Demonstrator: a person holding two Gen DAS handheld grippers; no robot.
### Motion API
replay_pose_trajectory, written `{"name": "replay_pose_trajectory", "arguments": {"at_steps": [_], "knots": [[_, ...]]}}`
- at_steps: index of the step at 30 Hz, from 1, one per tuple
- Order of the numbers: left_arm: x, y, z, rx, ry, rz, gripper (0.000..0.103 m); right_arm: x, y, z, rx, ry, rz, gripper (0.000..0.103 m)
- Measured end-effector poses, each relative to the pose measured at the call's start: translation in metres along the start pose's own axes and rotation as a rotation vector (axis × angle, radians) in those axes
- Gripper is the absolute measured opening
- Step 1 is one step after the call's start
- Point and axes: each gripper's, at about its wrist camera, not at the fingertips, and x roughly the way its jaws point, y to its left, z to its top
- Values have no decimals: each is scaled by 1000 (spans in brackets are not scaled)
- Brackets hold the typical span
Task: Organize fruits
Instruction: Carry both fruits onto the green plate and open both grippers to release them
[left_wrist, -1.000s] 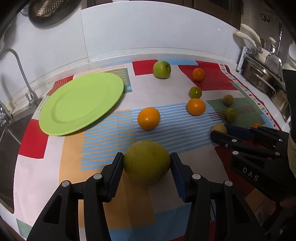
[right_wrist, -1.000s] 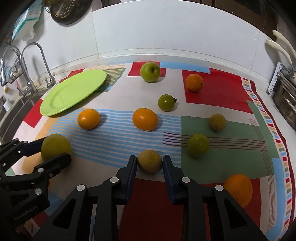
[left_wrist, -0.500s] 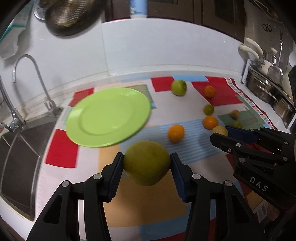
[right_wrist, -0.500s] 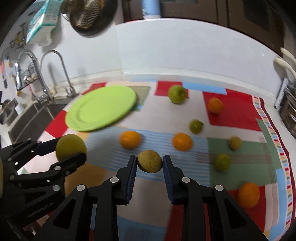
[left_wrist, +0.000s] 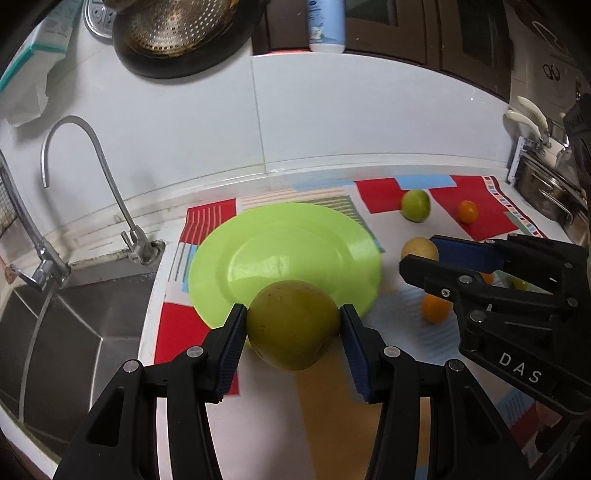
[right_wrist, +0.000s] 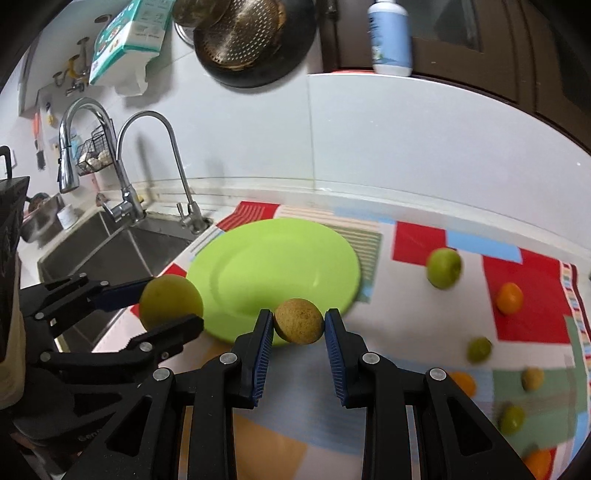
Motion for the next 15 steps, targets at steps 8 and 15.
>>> {"name": "replay_pose_trajectory", "arguments": {"at_steps": [8,15], "knots": [[43,22,6,-18,40,-18,50,48,3,17,5,64,24,30],[71,29,6,-19,84,-36,50,81,-4,17,29,114,29,30]]}}
